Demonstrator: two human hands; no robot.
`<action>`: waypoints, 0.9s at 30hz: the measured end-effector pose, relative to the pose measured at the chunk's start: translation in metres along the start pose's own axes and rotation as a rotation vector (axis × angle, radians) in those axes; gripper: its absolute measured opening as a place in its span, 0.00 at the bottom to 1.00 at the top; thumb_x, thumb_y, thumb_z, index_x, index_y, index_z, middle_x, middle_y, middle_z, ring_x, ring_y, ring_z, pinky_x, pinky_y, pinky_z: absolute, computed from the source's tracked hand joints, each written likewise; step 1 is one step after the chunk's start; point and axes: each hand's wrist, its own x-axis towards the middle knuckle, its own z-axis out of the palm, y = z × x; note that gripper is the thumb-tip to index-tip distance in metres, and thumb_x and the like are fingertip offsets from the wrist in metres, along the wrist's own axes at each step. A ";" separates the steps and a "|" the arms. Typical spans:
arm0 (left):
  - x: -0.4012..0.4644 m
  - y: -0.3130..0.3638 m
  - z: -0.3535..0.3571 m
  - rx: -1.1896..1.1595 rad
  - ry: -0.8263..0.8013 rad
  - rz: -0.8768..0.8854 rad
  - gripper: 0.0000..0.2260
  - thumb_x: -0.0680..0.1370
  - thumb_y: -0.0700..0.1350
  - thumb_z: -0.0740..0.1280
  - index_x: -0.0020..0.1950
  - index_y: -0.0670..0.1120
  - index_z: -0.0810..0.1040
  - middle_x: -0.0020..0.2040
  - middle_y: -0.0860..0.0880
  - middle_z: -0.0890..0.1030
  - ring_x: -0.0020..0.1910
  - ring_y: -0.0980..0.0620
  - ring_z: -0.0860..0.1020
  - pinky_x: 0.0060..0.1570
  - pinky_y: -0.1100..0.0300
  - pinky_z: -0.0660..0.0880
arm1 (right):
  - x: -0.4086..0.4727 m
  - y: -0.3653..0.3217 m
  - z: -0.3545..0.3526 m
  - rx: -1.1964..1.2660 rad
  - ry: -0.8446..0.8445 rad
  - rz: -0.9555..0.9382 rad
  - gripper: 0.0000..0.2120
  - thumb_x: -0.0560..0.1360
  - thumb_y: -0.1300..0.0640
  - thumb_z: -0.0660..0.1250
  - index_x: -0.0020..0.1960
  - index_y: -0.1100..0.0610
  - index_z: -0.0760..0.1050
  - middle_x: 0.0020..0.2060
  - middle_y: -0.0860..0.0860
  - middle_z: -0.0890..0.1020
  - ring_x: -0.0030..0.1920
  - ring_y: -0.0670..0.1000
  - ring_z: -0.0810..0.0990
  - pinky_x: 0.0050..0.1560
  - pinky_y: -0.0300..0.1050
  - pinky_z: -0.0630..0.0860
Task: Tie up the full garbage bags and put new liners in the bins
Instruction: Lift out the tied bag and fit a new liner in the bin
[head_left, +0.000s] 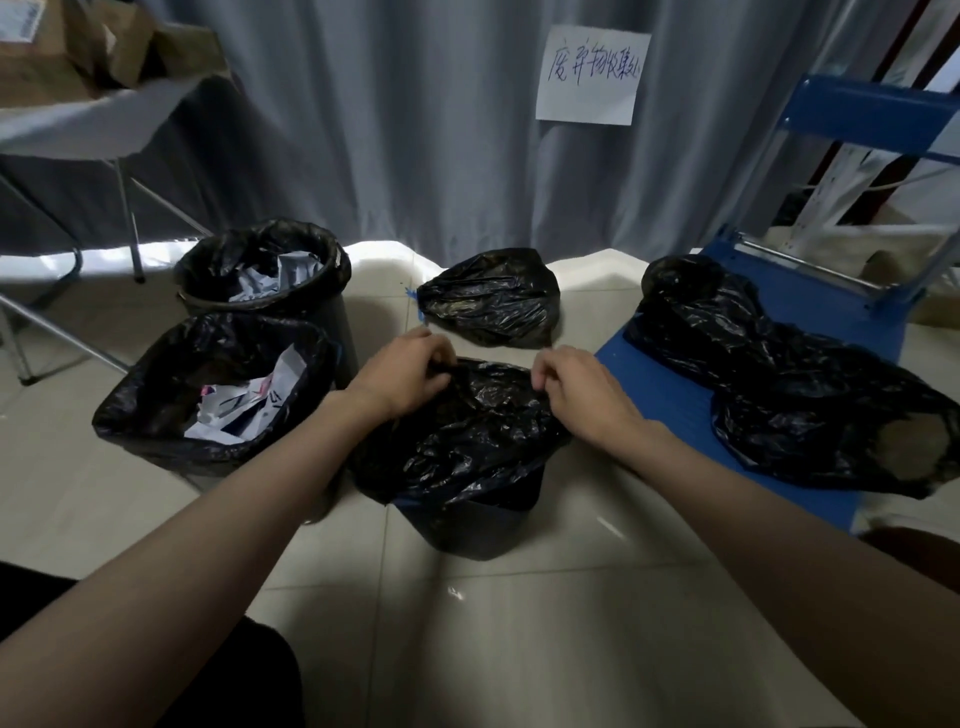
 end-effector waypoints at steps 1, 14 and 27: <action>-0.004 0.005 -0.003 -0.088 -0.021 0.060 0.06 0.75 0.45 0.71 0.52 0.49 0.81 0.49 0.52 0.78 0.49 0.51 0.79 0.55 0.50 0.76 | -0.004 -0.003 -0.003 0.036 -0.093 -0.034 0.13 0.74 0.69 0.58 0.42 0.54 0.76 0.44 0.50 0.77 0.46 0.52 0.76 0.46 0.52 0.76; -0.026 0.035 0.024 -0.189 -0.385 0.142 0.13 0.78 0.36 0.66 0.61 0.48 0.81 0.51 0.51 0.85 0.53 0.59 0.80 0.61 0.65 0.72 | -0.042 0.001 -0.003 -0.225 -0.360 -0.267 0.04 0.74 0.56 0.66 0.49 0.51 0.76 0.47 0.47 0.73 0.49 0.48 0.69 0.55 0.48 0.68; -0.008 0.055 0.054 0.239 -0.719 0.046 0.12 0.76 0.46 0.68 0.60 0.51 0.82 0.56 0.49 0.82 0.55 0.48 0.79 0.58 0.56 0.75 | -0.049 0.011 -0.011 0.005 -0.542 -0.008 0.10 0.75 0.66 0.58 0.49 0.54 0.76 0.34 0.47 0.78 0.36 0.44 0.73 0.40 0.40 0.71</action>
